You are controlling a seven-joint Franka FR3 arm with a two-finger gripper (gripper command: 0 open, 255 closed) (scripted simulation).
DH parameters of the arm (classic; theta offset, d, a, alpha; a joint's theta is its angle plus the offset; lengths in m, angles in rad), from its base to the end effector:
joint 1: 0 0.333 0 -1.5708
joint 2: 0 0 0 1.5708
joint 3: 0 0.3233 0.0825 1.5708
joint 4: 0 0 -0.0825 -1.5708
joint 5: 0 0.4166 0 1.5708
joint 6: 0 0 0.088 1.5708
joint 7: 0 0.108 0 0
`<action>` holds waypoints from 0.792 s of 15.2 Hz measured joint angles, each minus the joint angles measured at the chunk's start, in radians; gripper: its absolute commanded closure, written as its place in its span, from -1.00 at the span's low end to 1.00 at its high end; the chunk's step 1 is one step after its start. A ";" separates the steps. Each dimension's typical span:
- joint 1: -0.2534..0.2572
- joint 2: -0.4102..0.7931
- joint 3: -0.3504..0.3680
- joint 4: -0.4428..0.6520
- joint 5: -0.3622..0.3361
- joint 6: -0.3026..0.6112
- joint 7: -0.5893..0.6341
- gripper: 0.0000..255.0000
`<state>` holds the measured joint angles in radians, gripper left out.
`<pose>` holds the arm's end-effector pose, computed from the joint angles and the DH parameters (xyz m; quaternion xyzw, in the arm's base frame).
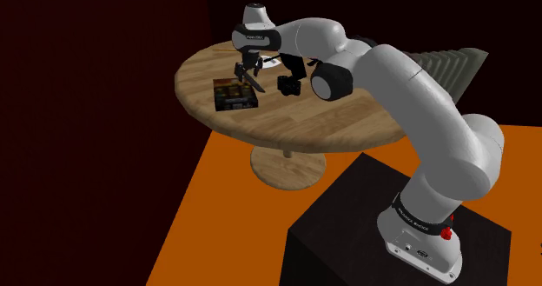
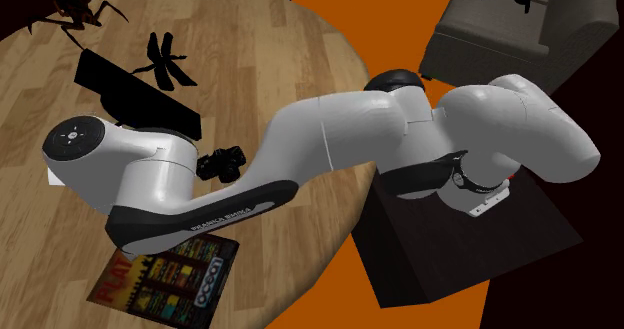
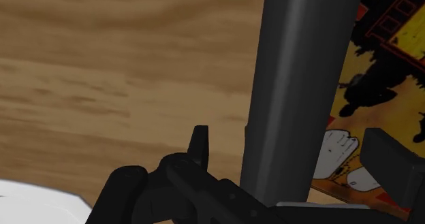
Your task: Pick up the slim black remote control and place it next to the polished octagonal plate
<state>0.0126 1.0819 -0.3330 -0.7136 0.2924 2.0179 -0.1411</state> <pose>0.8522 -0.1098 0.3315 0.9914 -0.0318 0.1247 0.0248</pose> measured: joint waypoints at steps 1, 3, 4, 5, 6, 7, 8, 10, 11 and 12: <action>0.031 -0.074 -0.006 -0.138 0.004 0.052 -0.022 -1.00; 0.045 -0.132 -0.011 -0.224 0.003 0.068 -0.033 -1.00; 0.049 -0.158 -0.014 -0.246 0.000 0.058 -0.036 -1.00; 0.059 -0.190 -0.018 -0.279 -0.004 0.056 -0.037 -1.00; 0.062 -0.203 -0.020 -0.288 -0.005 0.051 -0.037 -1.00; 0.063 -0.209 -0.020 -0.293 -0.006 0.049 -0.038 -1.00; 0.063 -0.212 -0.021 -0.295 -0.006 0.048 -0.038 -1.00; 0.064 -0.214 -0.021 -0.297 -0.006 0.047 -0.038 -1.00; 0.064 -0.215 -0.021 -0.298 -0.007 0.047 -0.038 -1.00; 0.064 -0.215 -0.021 -0.298 -0.007 0.047 -0.038 -1.00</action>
